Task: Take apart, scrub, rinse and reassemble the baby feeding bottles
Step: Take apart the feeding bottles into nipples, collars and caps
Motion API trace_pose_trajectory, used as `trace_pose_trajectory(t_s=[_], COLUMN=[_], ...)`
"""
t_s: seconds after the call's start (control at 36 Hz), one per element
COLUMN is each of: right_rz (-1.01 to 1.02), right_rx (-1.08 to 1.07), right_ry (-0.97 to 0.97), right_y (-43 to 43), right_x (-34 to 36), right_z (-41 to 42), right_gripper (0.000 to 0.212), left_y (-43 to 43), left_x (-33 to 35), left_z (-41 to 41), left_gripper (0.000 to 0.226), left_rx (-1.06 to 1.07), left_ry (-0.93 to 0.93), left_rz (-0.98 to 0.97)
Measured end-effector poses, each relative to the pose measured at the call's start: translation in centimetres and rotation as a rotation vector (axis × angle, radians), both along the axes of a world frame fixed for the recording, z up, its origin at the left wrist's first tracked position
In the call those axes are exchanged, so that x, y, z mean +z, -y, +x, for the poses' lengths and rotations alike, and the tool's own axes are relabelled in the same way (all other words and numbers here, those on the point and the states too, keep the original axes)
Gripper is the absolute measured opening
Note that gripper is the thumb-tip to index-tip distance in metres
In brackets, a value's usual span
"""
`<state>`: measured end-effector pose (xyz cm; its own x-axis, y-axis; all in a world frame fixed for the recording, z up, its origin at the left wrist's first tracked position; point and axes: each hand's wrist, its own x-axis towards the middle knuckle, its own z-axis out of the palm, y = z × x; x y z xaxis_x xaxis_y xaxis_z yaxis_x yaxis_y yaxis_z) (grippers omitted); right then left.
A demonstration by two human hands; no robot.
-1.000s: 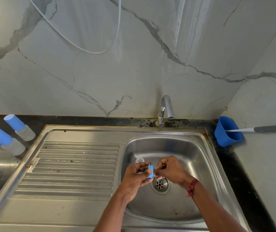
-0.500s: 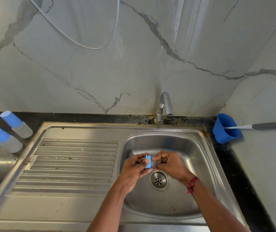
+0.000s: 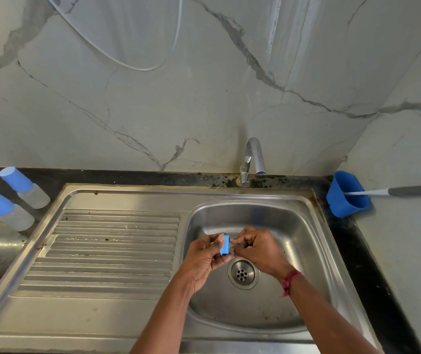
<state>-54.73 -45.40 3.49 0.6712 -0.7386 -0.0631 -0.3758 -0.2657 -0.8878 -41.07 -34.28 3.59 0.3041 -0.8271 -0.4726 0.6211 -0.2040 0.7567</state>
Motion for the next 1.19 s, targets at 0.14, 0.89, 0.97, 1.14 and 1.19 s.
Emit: trace_pose_trajectory(t_s=[0.14, 0.89, 0.97, 1.14, 1.19], right_rz=[-0.077, 0.546, 0.566, 0.562, 0.568], right_rx=[-0.058, -0.240, -0.252, -0.244, -0.246], right_ry=[0.022, 0.214, 0.231, 0.227, 0.236], right_y=[-0.2, -1.0, -0.9, -1.0, -1.0], right_x=[-0.4, -1.2, -1.2, -1.0, -1.0], right_z=[0.4, 0.0, -0.1, -0.3, -0.3], right_gripper=[0.012, 0.013, 0.021, 0.022, 0.023], left_y=[0.0, 0.3, 0.3, 0.6, 0.7], left_x=[0.3, -1.1, -1.0, -1.3, -1.6], left_z=[-0.6, -0.8, -1.1, -1.3, -1.2], left_gripper=[0.032, 0.036, 0.037, 0.044, 0.047], left_rx=[-0.056, -0.013, -0.015, -0.021, -0.017], left_ry=[0.015, 0.209, 0.282, 0.380, 0.393], left_rz=[-0.022, 0.020, 0.014, 0.033, 0.035])
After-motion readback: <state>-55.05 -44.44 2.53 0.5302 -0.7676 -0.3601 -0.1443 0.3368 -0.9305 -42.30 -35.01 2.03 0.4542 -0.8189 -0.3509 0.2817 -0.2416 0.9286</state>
